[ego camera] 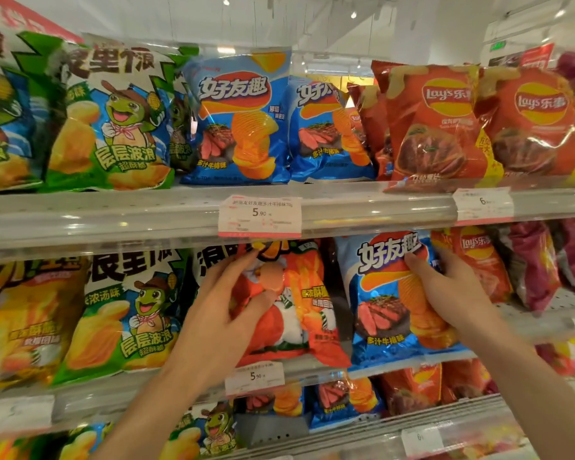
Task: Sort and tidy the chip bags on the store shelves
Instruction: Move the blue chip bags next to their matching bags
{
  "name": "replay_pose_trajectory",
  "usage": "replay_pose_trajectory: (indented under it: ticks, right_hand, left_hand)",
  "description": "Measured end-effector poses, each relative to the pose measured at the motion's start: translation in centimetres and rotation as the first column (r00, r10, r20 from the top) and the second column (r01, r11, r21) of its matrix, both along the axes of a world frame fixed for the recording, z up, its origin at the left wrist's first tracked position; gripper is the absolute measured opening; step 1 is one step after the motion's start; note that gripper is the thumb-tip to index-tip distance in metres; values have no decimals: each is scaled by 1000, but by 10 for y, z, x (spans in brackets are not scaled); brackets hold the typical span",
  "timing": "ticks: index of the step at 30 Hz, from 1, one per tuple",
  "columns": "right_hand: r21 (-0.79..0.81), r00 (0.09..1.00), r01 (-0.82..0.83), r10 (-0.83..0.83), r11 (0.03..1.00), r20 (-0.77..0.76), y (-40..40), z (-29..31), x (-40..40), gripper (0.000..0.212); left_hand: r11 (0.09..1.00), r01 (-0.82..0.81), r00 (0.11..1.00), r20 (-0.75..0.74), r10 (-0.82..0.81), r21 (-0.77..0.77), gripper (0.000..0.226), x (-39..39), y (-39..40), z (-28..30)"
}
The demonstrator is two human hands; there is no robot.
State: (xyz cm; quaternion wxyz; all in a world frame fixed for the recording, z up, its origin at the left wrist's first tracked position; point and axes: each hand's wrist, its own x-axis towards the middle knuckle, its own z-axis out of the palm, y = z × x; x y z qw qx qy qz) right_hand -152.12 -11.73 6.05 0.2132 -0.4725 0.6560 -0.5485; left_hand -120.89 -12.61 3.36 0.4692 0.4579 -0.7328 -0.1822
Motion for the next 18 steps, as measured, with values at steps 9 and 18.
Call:
replay_pose_trajectory:
  ticks: [9, 18]
  right_hand:
    - [-126, 999, -45, 42, 991, -28, -49, -5, 43, 39]
    - [-159, 996, -88, 83, 983, -38, -88, -17, 68, 44]
  left_hand:
    - [999, -37, 998, -46, 36, -26, 58, 43, 5, -4]
    - [996, -80, 995, -61, 78, -27, 58, 73, 11, -7]
